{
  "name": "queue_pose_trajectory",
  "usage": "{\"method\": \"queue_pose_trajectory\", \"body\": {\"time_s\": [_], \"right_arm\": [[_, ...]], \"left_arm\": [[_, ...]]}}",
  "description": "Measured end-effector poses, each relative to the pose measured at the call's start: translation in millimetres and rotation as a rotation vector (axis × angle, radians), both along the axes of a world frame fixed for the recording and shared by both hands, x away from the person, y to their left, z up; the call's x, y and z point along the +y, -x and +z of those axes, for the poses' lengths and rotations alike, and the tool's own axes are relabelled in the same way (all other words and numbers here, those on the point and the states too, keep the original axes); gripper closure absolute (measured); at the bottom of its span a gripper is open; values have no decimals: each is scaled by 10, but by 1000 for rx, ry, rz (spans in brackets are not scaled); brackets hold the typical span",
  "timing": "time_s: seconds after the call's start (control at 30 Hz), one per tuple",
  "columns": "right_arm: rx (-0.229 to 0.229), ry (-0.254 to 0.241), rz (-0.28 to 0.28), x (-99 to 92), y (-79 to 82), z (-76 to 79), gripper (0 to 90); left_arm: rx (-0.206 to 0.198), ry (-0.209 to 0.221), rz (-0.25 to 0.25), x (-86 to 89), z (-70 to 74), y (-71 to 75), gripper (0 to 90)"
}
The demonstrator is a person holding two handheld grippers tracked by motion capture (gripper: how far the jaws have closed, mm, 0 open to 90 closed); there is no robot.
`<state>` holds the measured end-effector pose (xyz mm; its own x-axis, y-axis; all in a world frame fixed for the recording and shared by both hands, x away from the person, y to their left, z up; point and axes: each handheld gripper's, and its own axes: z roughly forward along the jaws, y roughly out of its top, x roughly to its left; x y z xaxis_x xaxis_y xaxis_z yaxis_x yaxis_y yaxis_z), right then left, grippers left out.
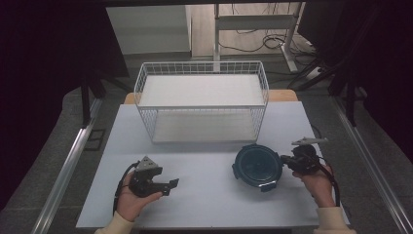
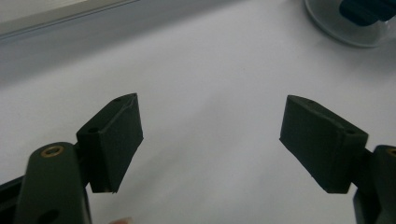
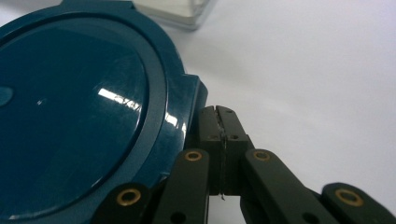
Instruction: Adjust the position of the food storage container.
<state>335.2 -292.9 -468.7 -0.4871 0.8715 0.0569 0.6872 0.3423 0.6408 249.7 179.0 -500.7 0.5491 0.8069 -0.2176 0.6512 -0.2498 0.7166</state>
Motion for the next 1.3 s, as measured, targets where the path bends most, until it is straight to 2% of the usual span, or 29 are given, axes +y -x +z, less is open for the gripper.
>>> {"method": "queue_pose_trajectory", "body": {"time_s": [0.2, 0.27, 0.4, 0.83, 0.87, 1.3], "right_arm": [[6, 11, 45, 208, 51, -8, 900], [5, 10, 50, 221, 55, -10, 900], [6, -22, 70, 267, 77, -32, 900], [32, -51, 140, 535, 166, -55, 900], [35, -66, 155, 580, 182, -67, 900], [45, -106, 201, 787, 261, -94, 900]], "left_arm": [[0, 0, 0, 3, 1, 1, 206], [0, 0, -1, 2, 1, 1, 206], [0, 0, 0, 5, 2, 0, 206], [-3, 4, 1, 13, 6, 1, 206], [-3, 4, 2, 14, 6, 0, 206], [-3, 11, 5, 25, 13, -1, 207]]}}
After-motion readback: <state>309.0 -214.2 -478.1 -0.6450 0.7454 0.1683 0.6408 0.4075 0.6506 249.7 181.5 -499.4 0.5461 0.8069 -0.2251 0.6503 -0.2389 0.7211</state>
